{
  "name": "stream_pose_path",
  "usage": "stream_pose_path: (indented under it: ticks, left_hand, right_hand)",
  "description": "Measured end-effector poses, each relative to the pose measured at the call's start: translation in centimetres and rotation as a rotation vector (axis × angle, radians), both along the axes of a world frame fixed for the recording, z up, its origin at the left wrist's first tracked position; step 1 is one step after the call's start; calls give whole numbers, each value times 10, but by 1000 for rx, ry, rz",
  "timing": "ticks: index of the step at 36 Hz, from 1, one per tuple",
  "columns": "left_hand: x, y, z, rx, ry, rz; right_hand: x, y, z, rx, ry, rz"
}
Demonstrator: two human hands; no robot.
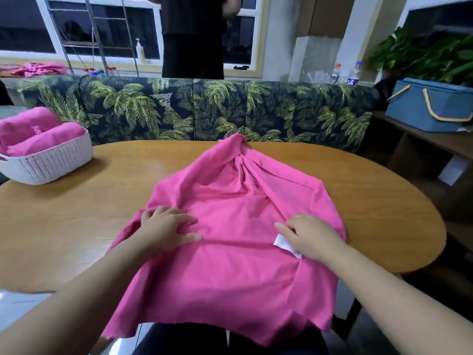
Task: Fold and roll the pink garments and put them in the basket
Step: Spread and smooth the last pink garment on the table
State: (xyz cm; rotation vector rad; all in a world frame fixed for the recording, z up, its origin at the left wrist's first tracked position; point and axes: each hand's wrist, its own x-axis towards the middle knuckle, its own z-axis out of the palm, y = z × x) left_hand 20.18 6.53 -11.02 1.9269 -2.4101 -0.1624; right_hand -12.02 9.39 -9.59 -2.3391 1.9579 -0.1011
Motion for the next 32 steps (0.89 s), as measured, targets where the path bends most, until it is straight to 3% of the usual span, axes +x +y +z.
stream_pose_path:
  ticks: [5,9,14,20,25,32]
  left_hand:
    - [-3,-31,3,-129,75,8]
    - [-9,-70,6,-271,208,25]
    - [-34,-135,24,-422,237,74]
    - [-62,-231,37,-227,296,206]
    - [-89,-292,28,-83,397,89]
    - [-116,-347,9,-112,430,-114]
  right_hand:
    - [13,-33,9,-52,42,-39]
    - [24,-79,7,-140,-94,-11]
    - [33,-153,3,-184,-253,-24]
    - [36,-248,-6,-126,-258,-103]
    - [46,-310,-23,-29,-225,-167]
    - [65,-366,-33,-96,-200,-76]
